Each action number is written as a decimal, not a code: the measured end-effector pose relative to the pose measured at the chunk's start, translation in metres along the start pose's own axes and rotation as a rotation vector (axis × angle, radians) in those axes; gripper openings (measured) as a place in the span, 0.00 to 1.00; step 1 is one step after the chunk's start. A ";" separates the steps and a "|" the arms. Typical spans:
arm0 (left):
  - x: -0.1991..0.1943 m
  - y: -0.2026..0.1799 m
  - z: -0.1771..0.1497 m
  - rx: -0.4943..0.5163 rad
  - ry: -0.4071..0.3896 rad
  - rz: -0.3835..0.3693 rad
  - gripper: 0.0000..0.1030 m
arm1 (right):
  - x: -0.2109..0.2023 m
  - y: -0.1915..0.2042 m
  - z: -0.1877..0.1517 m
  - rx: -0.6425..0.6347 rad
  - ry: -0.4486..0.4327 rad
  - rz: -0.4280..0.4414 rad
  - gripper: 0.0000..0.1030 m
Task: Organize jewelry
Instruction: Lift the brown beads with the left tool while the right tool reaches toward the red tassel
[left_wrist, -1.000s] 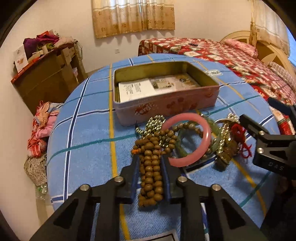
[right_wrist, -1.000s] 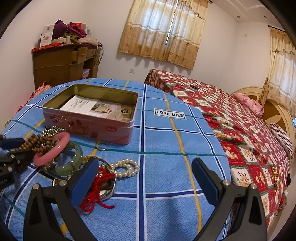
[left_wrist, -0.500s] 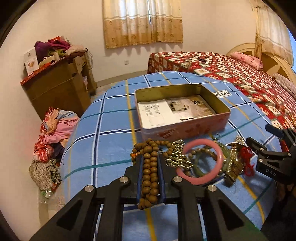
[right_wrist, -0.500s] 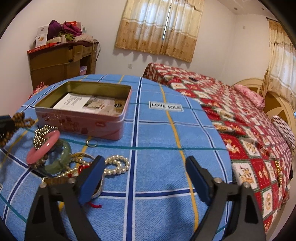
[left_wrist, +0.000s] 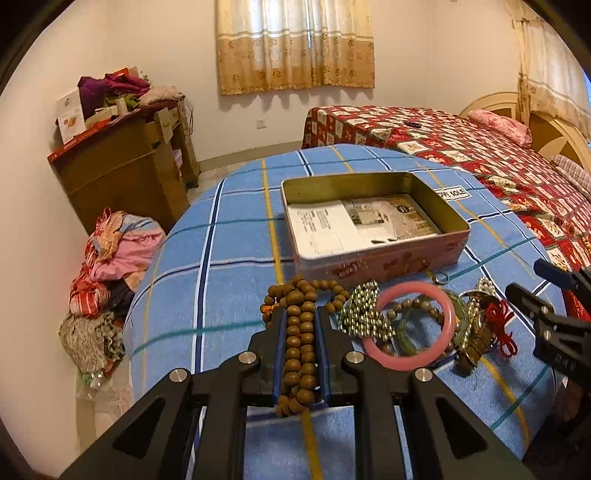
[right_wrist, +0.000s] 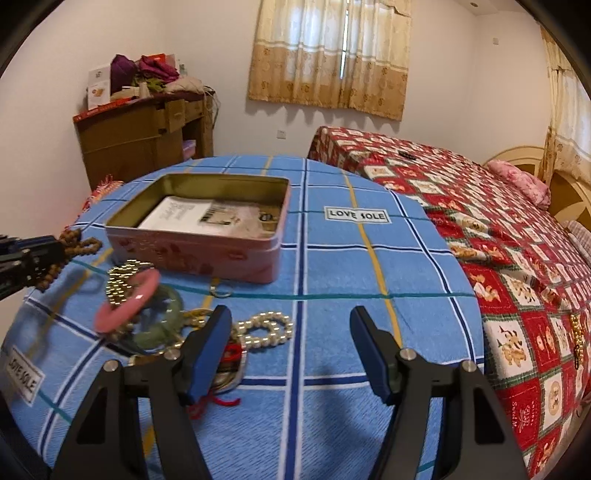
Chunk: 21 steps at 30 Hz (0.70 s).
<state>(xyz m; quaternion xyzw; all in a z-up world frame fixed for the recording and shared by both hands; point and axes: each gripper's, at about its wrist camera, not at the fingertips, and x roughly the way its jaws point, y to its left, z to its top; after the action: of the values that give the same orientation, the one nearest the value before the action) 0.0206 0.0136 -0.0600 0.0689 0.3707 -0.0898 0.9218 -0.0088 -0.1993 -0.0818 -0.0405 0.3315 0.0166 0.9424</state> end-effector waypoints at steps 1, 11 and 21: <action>-0.001 -0.002 -0.003 -0.001 0.007 0.004 0.15 | -0.001 0.004 -0.002 -0.005 0.006 0.006 0.66; -0.016 -0.020 -0.018 0.017 0.007 -0.012 0.15 | -0.007 0.026 -0.012 -0.070 0.036 0.074 0.53; -0.013 -0.021 -0.018 0.020 0.009 -0.013 0.15 | 0.002 0.023 -0.017 -0.046 0.056 0.157 0.08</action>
<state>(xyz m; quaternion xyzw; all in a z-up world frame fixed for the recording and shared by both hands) -0.0052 -0.0023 -0.0654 0.0763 0.3741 -0.0992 0.9189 -0.0191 -0.1775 -0.0974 -0.0364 0.3596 0.0970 0.9273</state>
